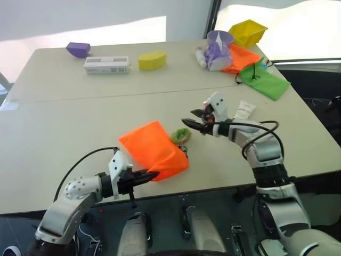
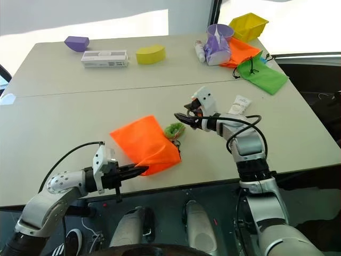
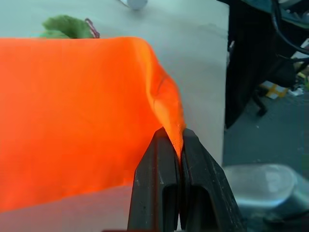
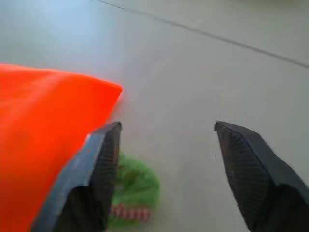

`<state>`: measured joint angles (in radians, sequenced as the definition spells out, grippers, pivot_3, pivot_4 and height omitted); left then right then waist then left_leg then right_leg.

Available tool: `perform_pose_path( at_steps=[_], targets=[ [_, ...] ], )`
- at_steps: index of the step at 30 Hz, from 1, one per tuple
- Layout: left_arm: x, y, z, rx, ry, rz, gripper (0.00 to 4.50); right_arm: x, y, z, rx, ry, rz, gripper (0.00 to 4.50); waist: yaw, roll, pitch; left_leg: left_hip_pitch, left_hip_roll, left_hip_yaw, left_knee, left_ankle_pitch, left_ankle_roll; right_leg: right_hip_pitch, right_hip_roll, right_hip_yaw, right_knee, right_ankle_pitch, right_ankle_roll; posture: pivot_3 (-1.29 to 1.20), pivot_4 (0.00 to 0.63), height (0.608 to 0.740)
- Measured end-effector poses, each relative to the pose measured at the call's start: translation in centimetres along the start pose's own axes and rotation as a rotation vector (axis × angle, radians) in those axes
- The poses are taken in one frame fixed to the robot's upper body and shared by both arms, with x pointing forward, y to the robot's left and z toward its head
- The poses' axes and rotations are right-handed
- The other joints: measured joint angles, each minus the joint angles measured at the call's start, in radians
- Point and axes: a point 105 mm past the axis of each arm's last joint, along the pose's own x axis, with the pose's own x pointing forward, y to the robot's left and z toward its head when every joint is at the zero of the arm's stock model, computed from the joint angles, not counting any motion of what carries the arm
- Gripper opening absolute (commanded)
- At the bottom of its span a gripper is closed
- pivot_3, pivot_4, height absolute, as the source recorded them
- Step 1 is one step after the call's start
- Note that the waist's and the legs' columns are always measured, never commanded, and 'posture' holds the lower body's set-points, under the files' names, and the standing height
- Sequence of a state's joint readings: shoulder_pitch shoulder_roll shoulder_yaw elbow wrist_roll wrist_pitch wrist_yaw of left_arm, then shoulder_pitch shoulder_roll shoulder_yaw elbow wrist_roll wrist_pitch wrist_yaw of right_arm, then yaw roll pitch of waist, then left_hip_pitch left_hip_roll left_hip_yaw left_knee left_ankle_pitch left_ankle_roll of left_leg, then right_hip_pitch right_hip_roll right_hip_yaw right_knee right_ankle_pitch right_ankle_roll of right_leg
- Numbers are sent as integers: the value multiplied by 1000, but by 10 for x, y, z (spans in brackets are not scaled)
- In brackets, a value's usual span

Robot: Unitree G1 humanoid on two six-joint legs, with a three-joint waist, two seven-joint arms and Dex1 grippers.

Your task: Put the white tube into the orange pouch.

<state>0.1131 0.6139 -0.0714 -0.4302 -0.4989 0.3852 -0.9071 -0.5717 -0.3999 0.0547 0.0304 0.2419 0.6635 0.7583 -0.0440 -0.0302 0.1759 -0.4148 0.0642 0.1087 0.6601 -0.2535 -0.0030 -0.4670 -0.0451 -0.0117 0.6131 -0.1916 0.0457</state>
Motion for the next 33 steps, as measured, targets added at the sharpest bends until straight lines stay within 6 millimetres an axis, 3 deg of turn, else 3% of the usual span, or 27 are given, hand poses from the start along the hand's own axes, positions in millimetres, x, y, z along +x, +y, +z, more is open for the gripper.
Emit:
perform_pose_path(
  at_steps=[5, 9, 14, 21, 25, 28, 33],
  targets=[
    [7, 13, 14, 53, -80, 80, 0, -19, -32, 2, -35, 21, -194, 4437, 3, 0, 0, -1, -1, 0, 1, 0, 0, 0, -2, 0, -1, 0, 1, 0, 150, 740],
    [7, 10, 12, 44, -84, 83, 0, -57, -72, 7, -26, 30, -463, 4437, 3, 0, 0, -3, -1, 0, 1, 0, 0, -1, -1, 0, -2, 0, -1, 0, 150, 740],
    [6, 8, 9, 39, -85, 83, 0, -97, -77, -8, 73, 63, -698, 4437, 3, 0, 0, -9, -1, 0, -2, 0, 0, -7, 0, 0, 0, -1, 2, 0, 150, 740],
    [10, 10, 12, 47, -108, 71, 0, -90, -56, -26, 347, 69, -793, 4437, -1, 0, 0, -7, -1, -1, 0, 0, 0, -7, 3, 0, 1, 1, -1, 0, 150, 740],
    [13, 7, 10, 43, -101, 47, 0, -96, -70, -24, 332, 89, -878, 4437, 0, 0, 0, -8, -1, -1, 2, 0, 0, -6, 0, 0, 1, 1, -1, 0, 150, 740],
    [13, 7, 11, 48, -101, 47, 0, -102, -79, -35, 360, 124, -932, 4437, 0, 0, 0, -9, -1, -1, 2, 0, 0, -6, 0, 0, 0, 2, -3, 0, 150, 740],
    [13, 8, 11, 52, -102, 48, 0, -86, -79, -38, 453, 106, -912, 4437, -3, 1, 0, -9, -1, -1, 2, 0, 1, -7, 4, 1, 1, 2, -2, 0, 150, 740]
  ],
)
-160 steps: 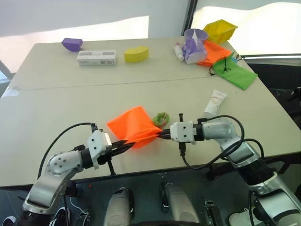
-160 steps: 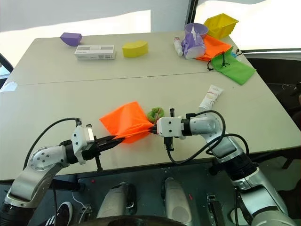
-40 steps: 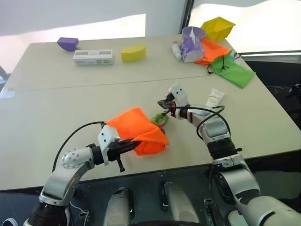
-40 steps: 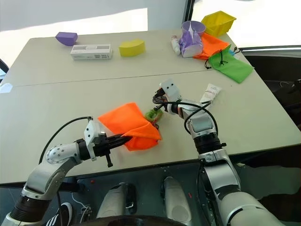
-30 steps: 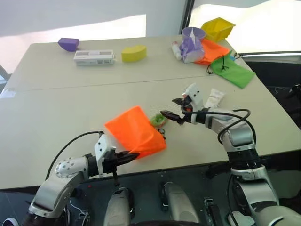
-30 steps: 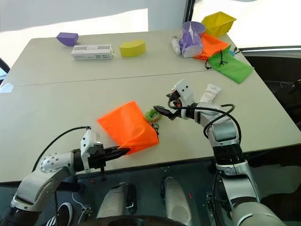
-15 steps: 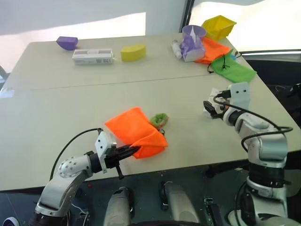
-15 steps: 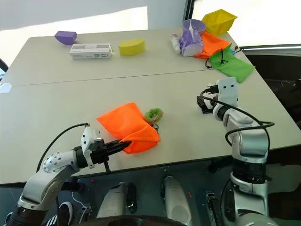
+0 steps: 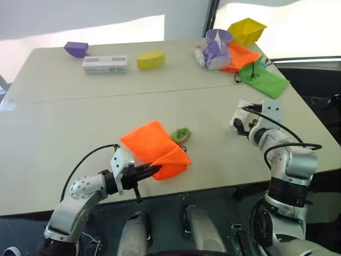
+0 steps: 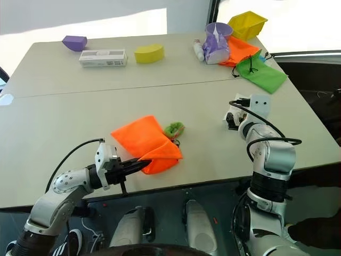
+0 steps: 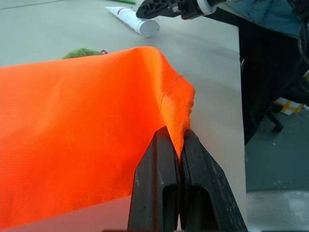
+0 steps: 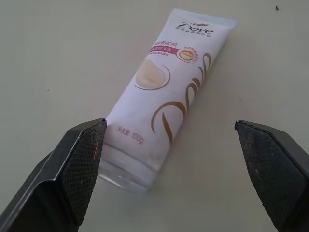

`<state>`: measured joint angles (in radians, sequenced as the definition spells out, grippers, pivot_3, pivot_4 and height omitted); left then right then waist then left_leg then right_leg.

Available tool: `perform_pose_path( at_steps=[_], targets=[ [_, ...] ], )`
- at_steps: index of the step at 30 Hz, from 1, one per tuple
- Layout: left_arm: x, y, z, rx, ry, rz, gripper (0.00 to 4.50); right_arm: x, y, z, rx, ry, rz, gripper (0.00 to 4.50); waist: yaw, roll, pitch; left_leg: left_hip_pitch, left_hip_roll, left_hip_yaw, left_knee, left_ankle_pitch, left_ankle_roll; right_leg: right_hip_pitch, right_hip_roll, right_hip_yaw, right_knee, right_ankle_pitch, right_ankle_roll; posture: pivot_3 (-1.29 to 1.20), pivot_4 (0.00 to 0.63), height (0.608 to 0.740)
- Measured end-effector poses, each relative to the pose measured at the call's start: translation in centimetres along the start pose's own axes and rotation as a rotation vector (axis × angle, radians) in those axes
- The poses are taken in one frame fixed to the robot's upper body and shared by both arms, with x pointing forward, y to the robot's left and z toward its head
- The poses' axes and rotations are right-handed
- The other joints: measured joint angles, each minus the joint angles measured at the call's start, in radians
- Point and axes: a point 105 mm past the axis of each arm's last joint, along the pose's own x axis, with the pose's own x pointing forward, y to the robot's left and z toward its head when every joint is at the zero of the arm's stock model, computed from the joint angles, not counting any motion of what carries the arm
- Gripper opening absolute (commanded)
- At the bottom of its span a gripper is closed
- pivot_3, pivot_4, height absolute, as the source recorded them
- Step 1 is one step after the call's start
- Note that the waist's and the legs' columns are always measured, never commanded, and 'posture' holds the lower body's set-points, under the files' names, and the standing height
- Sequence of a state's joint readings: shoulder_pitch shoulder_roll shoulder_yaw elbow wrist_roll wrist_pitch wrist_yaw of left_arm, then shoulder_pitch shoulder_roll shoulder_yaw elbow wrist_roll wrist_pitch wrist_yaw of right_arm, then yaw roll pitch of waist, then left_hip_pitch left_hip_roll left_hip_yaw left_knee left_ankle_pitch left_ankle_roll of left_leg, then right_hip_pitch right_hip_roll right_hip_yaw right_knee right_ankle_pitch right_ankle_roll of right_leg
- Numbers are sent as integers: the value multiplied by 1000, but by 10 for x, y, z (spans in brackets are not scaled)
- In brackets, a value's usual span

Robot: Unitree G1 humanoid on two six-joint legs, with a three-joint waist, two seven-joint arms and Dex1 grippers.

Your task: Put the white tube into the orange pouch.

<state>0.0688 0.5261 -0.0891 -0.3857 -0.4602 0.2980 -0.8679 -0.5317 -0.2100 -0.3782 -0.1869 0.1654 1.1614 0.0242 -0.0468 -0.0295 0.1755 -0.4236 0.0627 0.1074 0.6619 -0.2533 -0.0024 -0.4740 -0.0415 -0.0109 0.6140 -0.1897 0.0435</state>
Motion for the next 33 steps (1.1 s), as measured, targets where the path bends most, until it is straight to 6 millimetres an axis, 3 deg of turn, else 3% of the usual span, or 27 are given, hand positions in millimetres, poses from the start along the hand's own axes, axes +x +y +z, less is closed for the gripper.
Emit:
perform_pose_path(
  at_steps=[6, 16, 19, 22, 23, 30, 33],
  targets=[
    [-1, 0, -1, -1, 5, 4, 0, 7, 10, 4, -24, -13, 14, 4437, 2, 0, 0, 0, 0, -1, 0, 0, 0, 0, 0, 0, 1, 0, 0, 0, 150, 740],
    [0, 1, -1, 11, 11, 3, 0, 18, 9, -14, -30, 37, -58, 4437, 1, 0, 0, 0, 0, -1, 0, 0, 0, 0, 0, 0, 1, 0, 0, 0, 150, 740],
    [1, 1, 0, 14, 10, 2, 0, 18, 8, -13, -36, 37, -71, 3591, 2, 0, 0, 0, 0, -1, 0, 0, 0, 0, 0, 0, 1, 0, 0, 0, 150, 740],
    [2, 2, 2, 20, 7, 1, 0, 18, 8, -14, -39, 35, -72, 2073, 2, 0, 0, 0, 0, 0, 0, 0, 0, 0, 0, 0, 1, 0, 0, 0, 150, 740],
    [2, 2, 2, 22, 6, 0, 0, 18, 8, -14, -41, 33, -68, 1828, 2, 0, 0, 0, 0, 0, 0, 0, 0, 0, 0, 0, 1, 0, 0, 0, 150, 740],
    [2, 2, 3, 25, 4, 0, 0, 17, 5, -14, -98, 14, -36, 1835, 2, 0, 0, 0, 0, 0, 0, 0, 0, 0, 0, 0, 1, 0, 0, 0, 150, 740],
    [2, 2, 2, 21, 6, 3, 0, 8, 12, -4, -202, -73, 177, 1835, 3, 1, 0, 0, -1, 0, 0, 0, 0, 0, 0, 0, 1, -1, 1, 0, 150, 740]
  ],
)
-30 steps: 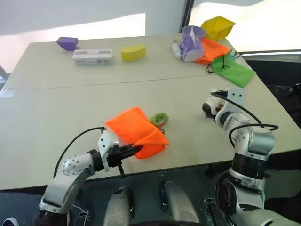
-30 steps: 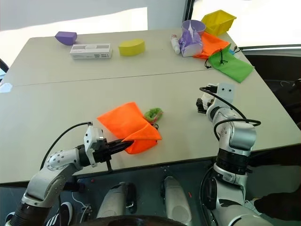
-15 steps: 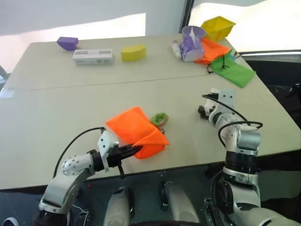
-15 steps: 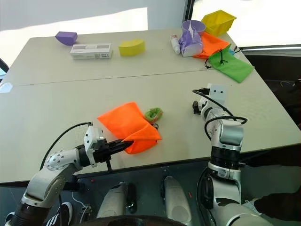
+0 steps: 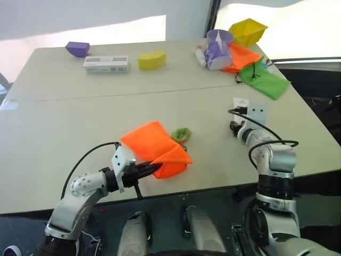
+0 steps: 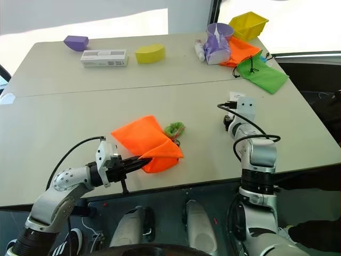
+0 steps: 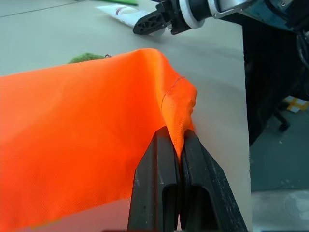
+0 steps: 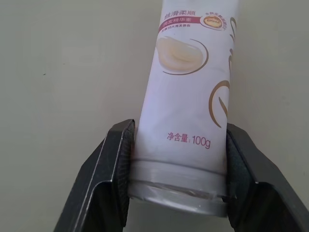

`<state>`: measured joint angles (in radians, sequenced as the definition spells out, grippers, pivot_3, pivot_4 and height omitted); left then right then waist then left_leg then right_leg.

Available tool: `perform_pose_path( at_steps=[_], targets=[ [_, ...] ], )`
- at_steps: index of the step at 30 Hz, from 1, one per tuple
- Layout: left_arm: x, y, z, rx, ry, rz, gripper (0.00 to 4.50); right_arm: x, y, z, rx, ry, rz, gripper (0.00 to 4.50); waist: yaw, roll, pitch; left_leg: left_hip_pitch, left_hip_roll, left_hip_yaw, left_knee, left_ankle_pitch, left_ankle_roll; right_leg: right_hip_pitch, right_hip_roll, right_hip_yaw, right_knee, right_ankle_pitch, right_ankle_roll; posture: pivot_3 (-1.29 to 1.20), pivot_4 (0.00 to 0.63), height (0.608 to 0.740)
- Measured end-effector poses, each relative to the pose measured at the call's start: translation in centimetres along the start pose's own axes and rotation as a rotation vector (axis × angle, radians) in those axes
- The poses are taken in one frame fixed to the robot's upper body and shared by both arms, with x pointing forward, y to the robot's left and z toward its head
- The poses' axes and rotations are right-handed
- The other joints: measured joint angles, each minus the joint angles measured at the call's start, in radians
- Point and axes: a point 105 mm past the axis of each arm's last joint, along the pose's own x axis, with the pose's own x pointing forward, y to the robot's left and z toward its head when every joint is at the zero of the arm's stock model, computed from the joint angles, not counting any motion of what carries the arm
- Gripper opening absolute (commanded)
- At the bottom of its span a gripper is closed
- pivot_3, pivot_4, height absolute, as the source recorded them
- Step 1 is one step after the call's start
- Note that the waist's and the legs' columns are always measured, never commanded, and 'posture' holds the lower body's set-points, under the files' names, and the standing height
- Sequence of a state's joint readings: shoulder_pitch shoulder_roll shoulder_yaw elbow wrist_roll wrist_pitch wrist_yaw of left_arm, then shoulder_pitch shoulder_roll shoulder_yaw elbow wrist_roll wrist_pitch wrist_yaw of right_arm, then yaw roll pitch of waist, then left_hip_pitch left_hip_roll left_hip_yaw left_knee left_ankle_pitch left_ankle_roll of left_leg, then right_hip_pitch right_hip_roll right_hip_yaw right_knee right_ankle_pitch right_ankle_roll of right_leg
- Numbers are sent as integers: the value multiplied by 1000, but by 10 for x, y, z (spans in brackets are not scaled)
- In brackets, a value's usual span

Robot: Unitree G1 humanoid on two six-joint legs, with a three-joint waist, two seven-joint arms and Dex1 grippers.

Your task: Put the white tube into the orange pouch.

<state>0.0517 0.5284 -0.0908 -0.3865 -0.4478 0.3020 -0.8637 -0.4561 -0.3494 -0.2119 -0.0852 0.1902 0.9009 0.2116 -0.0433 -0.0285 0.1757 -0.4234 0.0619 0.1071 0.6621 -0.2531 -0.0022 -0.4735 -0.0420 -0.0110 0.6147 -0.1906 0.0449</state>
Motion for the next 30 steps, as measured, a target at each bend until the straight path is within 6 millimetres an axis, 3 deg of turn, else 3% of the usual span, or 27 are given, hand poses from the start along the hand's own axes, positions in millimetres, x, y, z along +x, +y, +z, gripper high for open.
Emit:
perform_pose_path(
  at_steps=[3, 6, 11, 13, 18, 20, 21, 22, 27, 30],
  targets=[
    [0, -1, 0, -4, 1, -3, 0, -38, 26, 13, -76, -80, 398, 1835, 4, 0, 0, 0, 0, -2, 0, 0, 0, 1, 0, 0, 0, -2, 3, 0, 150, 740],
    [-2, 0, -2, -12, 13, 4, 0, -95, 44, -3, -166, 10, 765, 1835, 20, 0, 0, 3, 0, -3, 0, -1, 2, 4, 1, -1, -1, -5, 6, 0, 150, 740],
    [-2, 3, 3, -10, -2, 4, 0, -164, 54, -31, -228, 199, 1109, 1835, 30, -1, 1, 14, -1, -3, 1, -2, 0, 14, -1, -1, -3, -5, 7, 0, 150, 740],
    [-3, 4, 3, -8, -1, 7, 0, -174, 61, -37, -250, 216, 1172, 1835, 25, -1, 1, 16, 0, -6, 1, -4, -2, 16, 0, -2, -9, -5, 6, 0, 150, 740],
    [-3, 6, 4, -3, -4, 8, 0, -173, 83, -57, -314, 230, 1223, 1835, 15, 12, 1, 5, 12, -25, -5, -4, -3, 29, -1, -30, -57, 4, -1, 0, 150, 740],
    [-3, 8, 6, 6, -6, 11, 0, -167, 99, -62, -297, 210, 1229, 1835, 12, 10, -2, 0, 17, -10, -13, -4, -3, 29, -16, -36, -35, 6, -7, 0, 150, 740],
    [-2, 8, 8, 9, -10, 13, 0, -163, 106, -61, -278, 187, 1227, 1835, 19, 3, -5, 10, 16, 10, -11, -4, -3, 28, -34, -35, -4, -5, 9, 0, 150, 740],
    [-2, 8, 8, 6, -13, 12, 0, -161, 111, -61, -282, 182, 1231, 1835, 28, -3, -1, 16, 5, 14, -11, -4, -3, 21, -40, -29, 5, -14, 13, 0, 150, 740],
    [-2, 8, 6, -6, -5, 17, 0, -150, 116, -68, -313, 205, 1201, 1835, 54, 6, -2, 15, -12, -23, -10, 2, -7, 25, -24, -33, -3, -15, 9, 0, 150, 740],
    [-2, 7, 6, -9, -3, 14, 0, -137, 116, -65, -323, 178, 1145, 1835, 52, 5, -1, 14, -13, -24, -10, 2, -6, 26, -23, -32, -6, -16, 9, 0, 150, 740]
  ],
)
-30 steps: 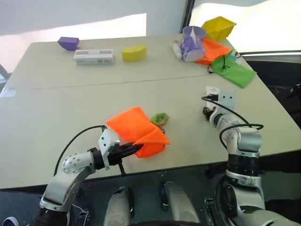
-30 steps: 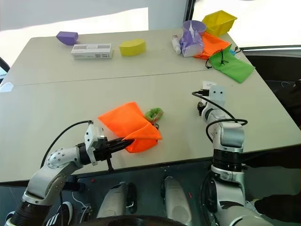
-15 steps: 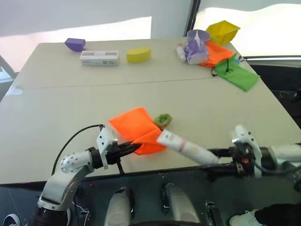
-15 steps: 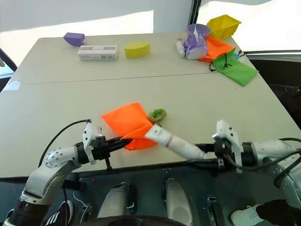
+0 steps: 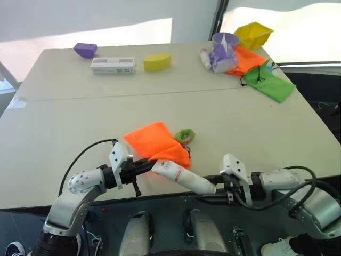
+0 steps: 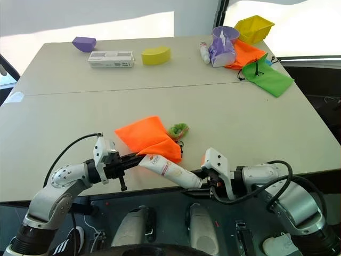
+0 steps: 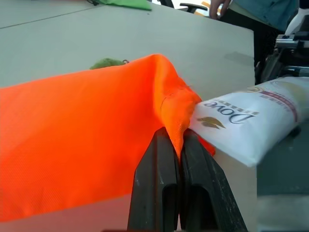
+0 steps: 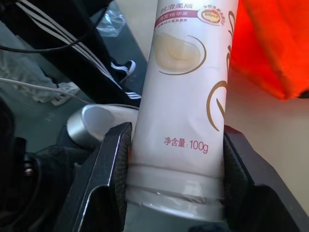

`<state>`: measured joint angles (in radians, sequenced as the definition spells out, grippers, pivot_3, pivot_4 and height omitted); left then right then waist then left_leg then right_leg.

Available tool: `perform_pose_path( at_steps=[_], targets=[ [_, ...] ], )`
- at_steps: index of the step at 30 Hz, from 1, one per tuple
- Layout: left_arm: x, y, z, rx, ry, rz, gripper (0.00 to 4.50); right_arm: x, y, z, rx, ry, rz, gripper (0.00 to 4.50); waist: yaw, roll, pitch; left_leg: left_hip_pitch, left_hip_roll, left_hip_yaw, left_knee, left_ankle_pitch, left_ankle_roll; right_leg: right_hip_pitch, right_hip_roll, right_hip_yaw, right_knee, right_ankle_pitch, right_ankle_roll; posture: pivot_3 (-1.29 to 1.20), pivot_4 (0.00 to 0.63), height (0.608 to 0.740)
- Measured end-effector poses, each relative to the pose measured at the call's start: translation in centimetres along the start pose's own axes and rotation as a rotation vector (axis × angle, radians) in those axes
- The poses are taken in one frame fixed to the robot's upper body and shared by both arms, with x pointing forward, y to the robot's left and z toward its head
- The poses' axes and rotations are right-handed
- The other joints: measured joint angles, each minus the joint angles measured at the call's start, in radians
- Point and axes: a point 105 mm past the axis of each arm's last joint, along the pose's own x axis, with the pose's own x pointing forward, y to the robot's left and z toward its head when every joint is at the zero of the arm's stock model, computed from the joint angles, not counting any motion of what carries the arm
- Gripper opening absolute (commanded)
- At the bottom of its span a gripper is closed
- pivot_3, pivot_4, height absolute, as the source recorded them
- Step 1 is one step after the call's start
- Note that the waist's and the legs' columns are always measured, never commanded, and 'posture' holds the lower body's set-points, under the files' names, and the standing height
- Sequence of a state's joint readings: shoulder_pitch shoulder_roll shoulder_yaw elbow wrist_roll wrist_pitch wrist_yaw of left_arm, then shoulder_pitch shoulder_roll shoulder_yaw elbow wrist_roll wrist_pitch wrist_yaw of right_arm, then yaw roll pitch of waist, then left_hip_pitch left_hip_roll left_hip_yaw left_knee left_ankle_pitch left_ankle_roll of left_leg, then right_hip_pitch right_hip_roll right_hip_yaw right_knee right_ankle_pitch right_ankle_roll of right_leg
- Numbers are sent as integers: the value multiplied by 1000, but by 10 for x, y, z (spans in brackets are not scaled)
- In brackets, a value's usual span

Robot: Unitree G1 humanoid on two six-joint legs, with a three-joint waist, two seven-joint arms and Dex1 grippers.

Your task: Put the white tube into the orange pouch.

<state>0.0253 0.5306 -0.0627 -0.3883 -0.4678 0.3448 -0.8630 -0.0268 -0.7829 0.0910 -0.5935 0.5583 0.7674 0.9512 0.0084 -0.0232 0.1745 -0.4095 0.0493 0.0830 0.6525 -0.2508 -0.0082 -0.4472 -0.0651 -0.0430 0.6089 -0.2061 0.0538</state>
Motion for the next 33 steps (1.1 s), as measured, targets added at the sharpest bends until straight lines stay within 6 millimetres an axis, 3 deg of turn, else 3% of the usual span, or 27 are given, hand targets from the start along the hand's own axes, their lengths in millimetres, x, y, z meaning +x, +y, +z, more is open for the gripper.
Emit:
perform_pose_path(
  at_steps=[8, 14, 24, 33],
  targets=[
    [4, -7, 0, -12, 2, -28, 0, 7, -2, -2, -22, 27, -5, 1835, 3, -1, 0, 0, 0, 0, 1, 0, 0, 1, 0, 0, 0, 0, 0, 0, 150, 740],
    [9, -13, 2, -13, -14, -45, 0, -5, 12, -16, -1, 66, 60, 1835, 5, -1, 0, 1, 0, -2, 1, 0, 0, 2, 1, -1, 0, 0, 0, 0, 150, 740],
    [7, -15, 8, 24, -9, -63, 0, -2, 3, -32, -79, 164, 16, 1835, 4, -1, 0, 1, 0, -3, 2, 0, 0, 2, 1, -1, 0, 0, -1, 0, 150, 740],
    [8, -14, 25, 127, -19, -110, 0, -5, -4, -32, -141, 224, 34, 1835, 4, -2, 1, 1, 0, -3, 4, 0, 0, 3, 1, -1, 0, 0, -1, 0, 150, 740]
  ],
)
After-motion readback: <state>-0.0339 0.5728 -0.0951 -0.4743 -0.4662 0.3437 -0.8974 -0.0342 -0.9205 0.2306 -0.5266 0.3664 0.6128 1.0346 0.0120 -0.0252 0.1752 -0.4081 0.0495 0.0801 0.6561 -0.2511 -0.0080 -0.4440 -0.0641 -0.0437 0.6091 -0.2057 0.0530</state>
